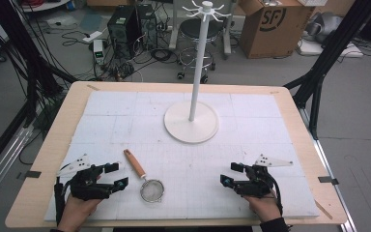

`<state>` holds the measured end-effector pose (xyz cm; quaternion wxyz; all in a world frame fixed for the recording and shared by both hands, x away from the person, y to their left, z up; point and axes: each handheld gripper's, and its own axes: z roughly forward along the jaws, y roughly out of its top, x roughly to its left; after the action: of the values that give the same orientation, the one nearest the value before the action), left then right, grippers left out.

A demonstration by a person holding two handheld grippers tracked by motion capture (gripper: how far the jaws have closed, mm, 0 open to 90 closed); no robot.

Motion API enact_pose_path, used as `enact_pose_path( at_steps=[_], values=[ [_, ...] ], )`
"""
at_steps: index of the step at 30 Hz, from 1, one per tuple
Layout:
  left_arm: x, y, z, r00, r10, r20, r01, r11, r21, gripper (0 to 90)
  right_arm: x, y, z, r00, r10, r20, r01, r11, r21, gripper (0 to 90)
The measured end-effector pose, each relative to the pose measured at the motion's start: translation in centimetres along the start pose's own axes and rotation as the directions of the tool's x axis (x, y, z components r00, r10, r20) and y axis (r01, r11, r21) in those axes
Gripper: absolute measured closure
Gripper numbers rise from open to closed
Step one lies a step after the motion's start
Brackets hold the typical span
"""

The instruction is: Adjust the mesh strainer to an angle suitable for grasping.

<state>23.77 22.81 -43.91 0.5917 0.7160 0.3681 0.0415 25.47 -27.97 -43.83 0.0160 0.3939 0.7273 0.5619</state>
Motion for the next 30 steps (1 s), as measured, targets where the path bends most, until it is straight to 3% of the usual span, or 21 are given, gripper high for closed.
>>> enact_pose_path(
  at_steps=[17, 20, 27, 30],
  values=[
    [0.02, -0.01, -0.04, 1.0000, 0.001, -0.002, -0.001, 1.0000, 0.001, 19.4, 0.06, 0.01, -0.03, 1.0000, 0.004, 0.000, -0.004, 1.000, 0.003, 16.5],
    [0.11, 0.02, -0.03, 0.9998, -0.019, -0.010, 0.019, 0.9998, -0.001, 19.5, 0.05, 0.01, 0.01, 1.0000, 0.001, 0.002, -0.001, 1.000, 0.002, 16.5],
    [0.23, 0.16, 0.06, 0.9997, -0.023, -0.010, 0.023, 0.9997, -0.005, 21.5, 0.07, -0.08, -0.10, 1.0000, 0.004, 0.005, -0.004, 1.000, 0.002, 16.5],
    [0.27, 0.15, 0.04, 0.9994, -0.024, -0.023, 0.024, 0.9997, 0.000, 27.8, 0.05, -0.09, -0.10, 1.0000, 0.003, 0.005, -0.003, 1.000, 0.002, 16.5]
  ],
)
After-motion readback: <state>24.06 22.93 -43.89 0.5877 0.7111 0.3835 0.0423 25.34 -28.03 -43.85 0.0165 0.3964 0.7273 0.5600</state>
